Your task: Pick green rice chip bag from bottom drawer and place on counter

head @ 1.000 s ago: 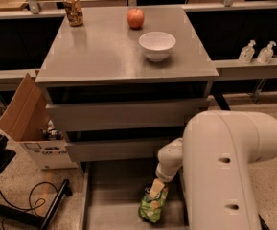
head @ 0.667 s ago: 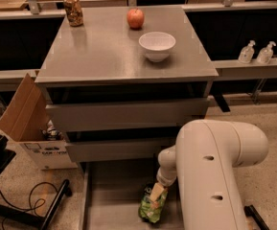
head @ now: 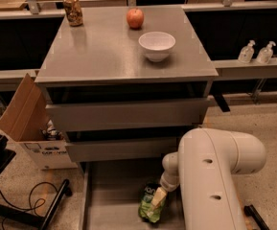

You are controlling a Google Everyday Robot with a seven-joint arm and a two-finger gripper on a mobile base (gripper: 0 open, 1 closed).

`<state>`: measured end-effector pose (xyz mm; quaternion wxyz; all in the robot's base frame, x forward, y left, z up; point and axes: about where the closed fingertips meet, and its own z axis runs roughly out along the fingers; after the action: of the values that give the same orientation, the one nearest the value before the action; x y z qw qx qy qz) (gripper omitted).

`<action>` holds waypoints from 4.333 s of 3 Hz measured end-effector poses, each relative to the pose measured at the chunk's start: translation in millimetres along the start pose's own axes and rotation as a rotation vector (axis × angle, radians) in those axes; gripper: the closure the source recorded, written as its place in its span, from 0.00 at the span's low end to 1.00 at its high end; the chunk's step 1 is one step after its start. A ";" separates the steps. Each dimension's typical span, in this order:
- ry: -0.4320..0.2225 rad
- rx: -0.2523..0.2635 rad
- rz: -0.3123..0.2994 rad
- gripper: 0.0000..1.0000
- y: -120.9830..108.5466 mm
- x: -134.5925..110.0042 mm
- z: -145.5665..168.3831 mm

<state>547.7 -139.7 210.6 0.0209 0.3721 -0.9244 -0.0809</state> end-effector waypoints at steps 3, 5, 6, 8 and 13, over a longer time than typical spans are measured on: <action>-0.056 -0.025 0.047 0.00 0.9 -15.0 38.1; -0.051 -0.030 0.030 0.41 -2.5 -25.6 54.1; -0.048 -0.032 0.030 0.64 -1.2 -24.7 55.9; -0.043 -0.037 0.029 1.00 1.3 -22.6 59.3; -0.251 0.101 -0.010 1.00 64.9 32.0 -148.1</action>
Offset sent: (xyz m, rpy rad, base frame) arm 0.0101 0.0148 -0.0426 0.0577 -0.0276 -0.0670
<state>494.8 -135.5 366.6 -0.1143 0.3643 -0.9207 -0.0803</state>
